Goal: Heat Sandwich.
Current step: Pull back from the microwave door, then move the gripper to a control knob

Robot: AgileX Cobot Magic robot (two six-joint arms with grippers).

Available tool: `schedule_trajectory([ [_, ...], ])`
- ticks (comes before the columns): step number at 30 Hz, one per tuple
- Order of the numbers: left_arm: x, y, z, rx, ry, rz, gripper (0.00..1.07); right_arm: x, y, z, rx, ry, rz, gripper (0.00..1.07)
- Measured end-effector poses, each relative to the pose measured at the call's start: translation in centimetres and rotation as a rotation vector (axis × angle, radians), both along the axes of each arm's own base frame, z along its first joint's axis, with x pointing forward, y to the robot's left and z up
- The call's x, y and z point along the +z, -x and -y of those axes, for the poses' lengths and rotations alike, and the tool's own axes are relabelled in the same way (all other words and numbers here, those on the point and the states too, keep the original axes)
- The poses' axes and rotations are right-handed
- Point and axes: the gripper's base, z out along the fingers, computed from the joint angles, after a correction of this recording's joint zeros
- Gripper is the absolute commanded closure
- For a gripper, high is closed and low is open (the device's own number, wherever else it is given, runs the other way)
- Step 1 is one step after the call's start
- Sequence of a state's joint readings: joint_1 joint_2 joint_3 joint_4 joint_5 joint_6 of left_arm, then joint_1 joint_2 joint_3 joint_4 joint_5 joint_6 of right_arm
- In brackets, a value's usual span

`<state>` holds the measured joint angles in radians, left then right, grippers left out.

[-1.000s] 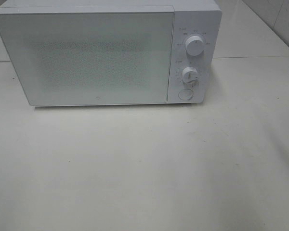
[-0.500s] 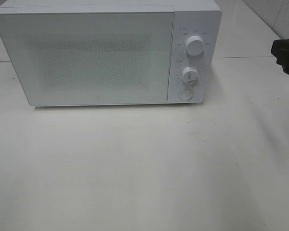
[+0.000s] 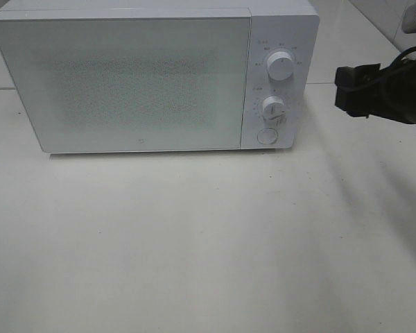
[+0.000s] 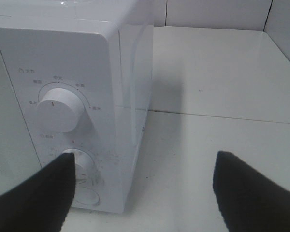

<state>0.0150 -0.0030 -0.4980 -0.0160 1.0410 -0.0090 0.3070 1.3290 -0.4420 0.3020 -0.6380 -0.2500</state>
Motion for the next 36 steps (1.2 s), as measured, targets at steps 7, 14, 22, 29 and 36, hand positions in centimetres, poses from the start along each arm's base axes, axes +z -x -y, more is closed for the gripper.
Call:
schedule_trajectory([
  [7, 0.0, 0.0, 0.0, 0.0, 0.0, 0.0, 0.1, -1.5, -0.5, -2.1, -0.03, -0.011, 0.037, 0.32],
  [14, 0.0, 0.0, 0.0, 0.0, 0.0, 0.0, 0.1, -3.5, -0.6, -4.1, -0.043, -0.001, 0.052, 0.32],
  [22, 0.0, 0.0, 0.0, 0.0, 0.0, 0.0, 0.1, -5.9, -0.9, -5.7, -0.034, 0.038, 0.06, 0.32],
  [29, 0.0, 0.0, 0.0, 0.0, 0.0, 0.0, 0.1, -7.0, -2.8, -7.1, -0.037, 0.033, 0.058, 0.32],
  [36, 0.0, 0.0, 0.0, 0.0, 0.0, 0.0, 0.1, -8.1, -4.7, -8.3, -0.042, 0.035, 0.058, 0.32],
])
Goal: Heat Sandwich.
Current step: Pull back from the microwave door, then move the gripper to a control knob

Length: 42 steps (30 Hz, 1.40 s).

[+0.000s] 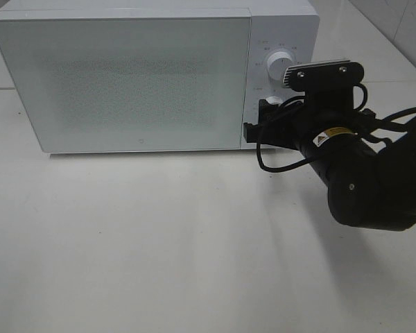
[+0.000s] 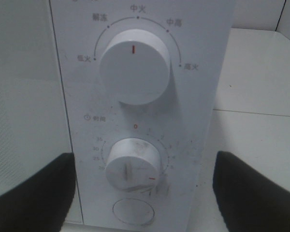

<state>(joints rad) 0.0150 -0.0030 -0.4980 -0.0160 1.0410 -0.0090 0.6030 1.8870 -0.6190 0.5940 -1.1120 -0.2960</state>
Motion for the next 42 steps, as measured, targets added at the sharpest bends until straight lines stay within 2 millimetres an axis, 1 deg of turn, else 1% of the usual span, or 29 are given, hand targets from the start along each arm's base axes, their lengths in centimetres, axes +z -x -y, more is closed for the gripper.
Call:
schedule_trajectory([
  [4, 0.0, 0.0, 0.0, 0.0, 0.0, 0.0, 0.1, -0.6, -0.8, -0.5, 0.0, 0.002, -0.003, 0.32],
  [7, 0.0, 0.0, 0.0, 0.0, 0.0, 0.0, 0.1, -0.9, -1.2, -0.7, -0.003, 0.002, -0.004, 0.32],
  [10, 0.0, 0.0, 0.0, 0.0, 0.0, 0.0, 0.1, -1.5, -2.1, -0.5, -0.029, -0.022, -0.012, 0.32],
  [20, 0.0, 0.0, 0.0, 0.0, 0.0, 0.0, 0.1, -2.2, -3.3, -0.9, -0.046, -0.052, -0.014, 0.32],
  [21, 0.0, 0.0, 0.0, 0.0, 0.0, 0.0, 0.1, -2.2, -3.3, -0.9, -0.046, -0.052, -0.014, 0.32],
  [23, 0.0, 0.0, 0.0, 0.0, 0.0, 0.0, 0.1, -2.9, -3.5, -1.0, -0.055, -0.05, -0.034, 0.32],
  [27, 0.0, 0.0, 0.0, 0.0, 0.0, 0.0, 0.1, -3.3, -3.5, -1.0, -0.056, -0.048, -0.053, 0.32],
  [34, 0.0, 0.0, 0.0, 0.0, 0.0, 0.0, 0.1, -3.2, -3.5, -1.0, -0.057, -0.05, -0.051, 0.36],
  [38, 0.0, 0.0, 0.0, 0.0, 0.0, 0.0, 0.1, -2.9, -3.2, -1.5, -0.045, -0.054, -0.042, 0.36],
  [42, 0.0, 0.0, 0.0, 0.0, 0.0, 0.0, 0.1, -2.9, -3.0, -1.4, -0.05, -0.055, -0.042, 0.36],
])
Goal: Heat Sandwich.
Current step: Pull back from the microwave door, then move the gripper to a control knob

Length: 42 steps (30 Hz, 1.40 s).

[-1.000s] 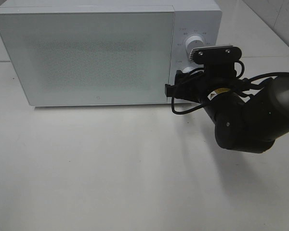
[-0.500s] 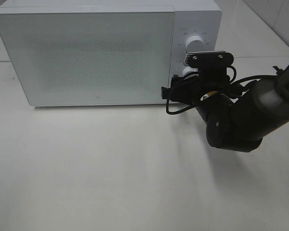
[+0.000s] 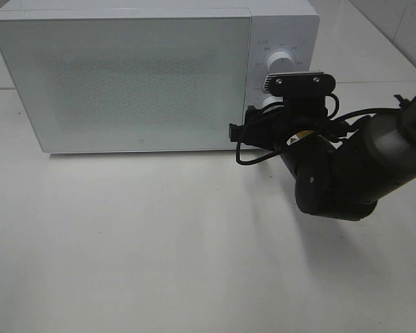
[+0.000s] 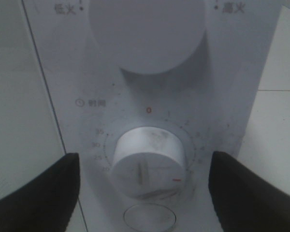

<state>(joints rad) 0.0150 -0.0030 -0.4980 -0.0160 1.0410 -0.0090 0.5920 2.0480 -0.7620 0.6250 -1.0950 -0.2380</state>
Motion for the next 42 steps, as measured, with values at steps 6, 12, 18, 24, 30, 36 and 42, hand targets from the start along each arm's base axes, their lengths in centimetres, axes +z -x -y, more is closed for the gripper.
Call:
schedule_trajectory([
  [6, 0.0, 0.0, -0.01, 0.001, -0.001, 0.0, 0.1, 0.06, -0.02, 0.08, -0.009, -0.002, 0.007, 0.45],
  [12, 0.0, 0.0, -0.01, 0.001, -0.001, 0.0, 0.1, 0.05, -0.02, 0.08, -0.01, -0.003, 0.005, 0.7],
  [18, 0.0, 0.0, -0.02, 0.001, -0.002, 0.0, 0.1, 0.09, -0.15, -0.01, -0.01, -0.007, 0.004, 0.94],
  [24, 0.0, 0.0, -0.02, 0.001, -0.002, 0.0, 0.1, 0.09, -0.15, -0.01, -0.01, -0.007, 0.004, 0.99],
  [30, 0.0, 0.0, -0.02, 0.001, -0.002, 0.0, 0.1, 0.09, -0.15, -0.01, -0.011, -0.007, 0.004, 0.99],
  [36, 0.0, 0.0, -0.02, 0.001, -0.002, 0.0, 0.1, 0.1, -0.17, 0.0, -0.017, -0.026, 0.011, 0.99],
  [42, 0.0, 0.0, -0.02, 0.001, -0.002, 0.0, 0.1, 0.03, -0.19, -0.07, -0.043, -0.155, 0.013, 1.0],
])
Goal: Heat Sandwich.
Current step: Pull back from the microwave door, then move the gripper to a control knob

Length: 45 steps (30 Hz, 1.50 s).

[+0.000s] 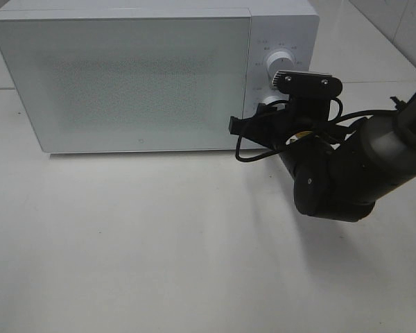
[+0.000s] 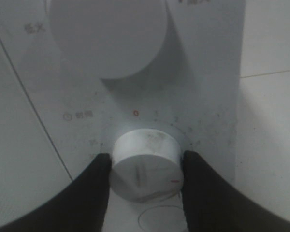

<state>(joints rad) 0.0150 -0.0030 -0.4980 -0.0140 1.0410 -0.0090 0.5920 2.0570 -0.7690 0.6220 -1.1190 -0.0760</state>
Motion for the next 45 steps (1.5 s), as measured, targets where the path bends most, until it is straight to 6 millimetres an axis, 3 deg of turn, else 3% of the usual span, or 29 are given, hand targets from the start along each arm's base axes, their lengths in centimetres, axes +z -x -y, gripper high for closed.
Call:
schedule_trajectory([
  [12, 0.0, 0.0, 0.0, 0.0, 0.0, 0.0, 0.1, 0.09, 0.01, -0.14, -0.114, -0.563, -0.018, 0.99],
  [34, 0.0, 0.0, 0.0, 0.0, 0.0, 0.0, 0.1, 0.06, 0.02, -0.05, -0.271, -1.213, -0.055, 0.99],
  [38, 0.0, 0.0, 0.0, 0.0, 0.0, 0.0, 0.1, 0.08, -0.02, 0.09, -0.344, -1.432, -0.053, 0.99],
  [45, 0.0, 0.0, 0.0, 0.0, 0.0, 0.0, 0.1, 0.09, -0.02, 0.09, -0.368, -1.521, -0.055, 0.98],
])
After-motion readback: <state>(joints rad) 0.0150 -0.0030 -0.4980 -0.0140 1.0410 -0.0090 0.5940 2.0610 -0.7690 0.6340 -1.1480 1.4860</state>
